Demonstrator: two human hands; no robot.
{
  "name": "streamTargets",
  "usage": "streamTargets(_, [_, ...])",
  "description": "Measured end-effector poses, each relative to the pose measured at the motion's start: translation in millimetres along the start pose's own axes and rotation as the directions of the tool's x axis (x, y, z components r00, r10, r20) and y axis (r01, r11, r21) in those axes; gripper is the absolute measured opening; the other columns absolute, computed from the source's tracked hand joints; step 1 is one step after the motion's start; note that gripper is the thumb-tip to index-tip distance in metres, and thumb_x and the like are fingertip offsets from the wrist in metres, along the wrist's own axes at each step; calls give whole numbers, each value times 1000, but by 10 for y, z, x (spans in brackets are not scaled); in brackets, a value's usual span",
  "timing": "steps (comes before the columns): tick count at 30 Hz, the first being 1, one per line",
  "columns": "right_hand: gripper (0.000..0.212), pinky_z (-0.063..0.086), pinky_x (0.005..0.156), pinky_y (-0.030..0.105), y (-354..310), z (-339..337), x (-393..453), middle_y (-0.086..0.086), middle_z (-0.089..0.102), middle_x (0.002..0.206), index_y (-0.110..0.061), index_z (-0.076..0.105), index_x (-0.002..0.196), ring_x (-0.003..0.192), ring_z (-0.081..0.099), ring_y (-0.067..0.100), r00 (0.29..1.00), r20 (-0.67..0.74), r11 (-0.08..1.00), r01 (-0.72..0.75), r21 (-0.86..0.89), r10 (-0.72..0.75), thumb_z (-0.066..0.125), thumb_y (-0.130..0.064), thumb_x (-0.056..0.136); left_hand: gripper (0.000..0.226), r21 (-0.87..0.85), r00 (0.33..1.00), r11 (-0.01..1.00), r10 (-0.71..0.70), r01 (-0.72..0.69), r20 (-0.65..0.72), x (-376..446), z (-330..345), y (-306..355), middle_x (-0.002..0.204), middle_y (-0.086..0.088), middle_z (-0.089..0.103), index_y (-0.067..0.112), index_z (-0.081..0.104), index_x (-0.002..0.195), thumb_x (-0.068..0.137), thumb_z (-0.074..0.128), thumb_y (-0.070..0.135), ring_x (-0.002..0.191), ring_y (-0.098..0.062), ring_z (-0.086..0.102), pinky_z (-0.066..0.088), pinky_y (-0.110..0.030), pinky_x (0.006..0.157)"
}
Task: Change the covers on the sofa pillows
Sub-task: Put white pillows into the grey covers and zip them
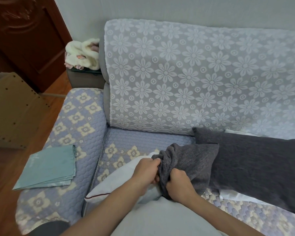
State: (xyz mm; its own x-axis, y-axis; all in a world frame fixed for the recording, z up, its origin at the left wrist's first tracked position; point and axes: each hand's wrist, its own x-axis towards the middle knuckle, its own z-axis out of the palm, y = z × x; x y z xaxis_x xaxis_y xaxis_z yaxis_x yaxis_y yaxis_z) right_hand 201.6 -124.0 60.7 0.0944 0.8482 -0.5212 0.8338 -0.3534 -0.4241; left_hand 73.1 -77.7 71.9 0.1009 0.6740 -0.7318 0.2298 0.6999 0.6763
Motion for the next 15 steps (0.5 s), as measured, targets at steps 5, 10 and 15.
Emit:
streamTargets(5, [4,40,72,32,1,5,17,18,62,108,-13,43,81,99,60,39,1000,-6,1000,-19,-9,19,45,-12,84,29,-137,999,990,-34,35,11,-36,-35,24,57,1,44,18,46,63,90,53,11,54,-13,43,42,-34,66])
streamTargets(10, [1,43,74,34,2,-2,4,18,61,109,-13,44,83,100,60,40,1000,11,1000,-24,-15,24,46,-12,83,41,-222,958,947,-183,232,221,25,-204,90,57,-1,44,17,48,58,97,54,5,64,-17,50,58,-35,81])
streamTargets(15, [24,38,71,31,22,-22,39,16,60,103,-19,31,69,95,59,37,999,-34,999,-37,-5,37,46,-9,84,46,-281,911,903,-219,325,349,117,-294,82,66,-1,50,18,48,53,99,54,21,69,-15,54,47,-27,77])
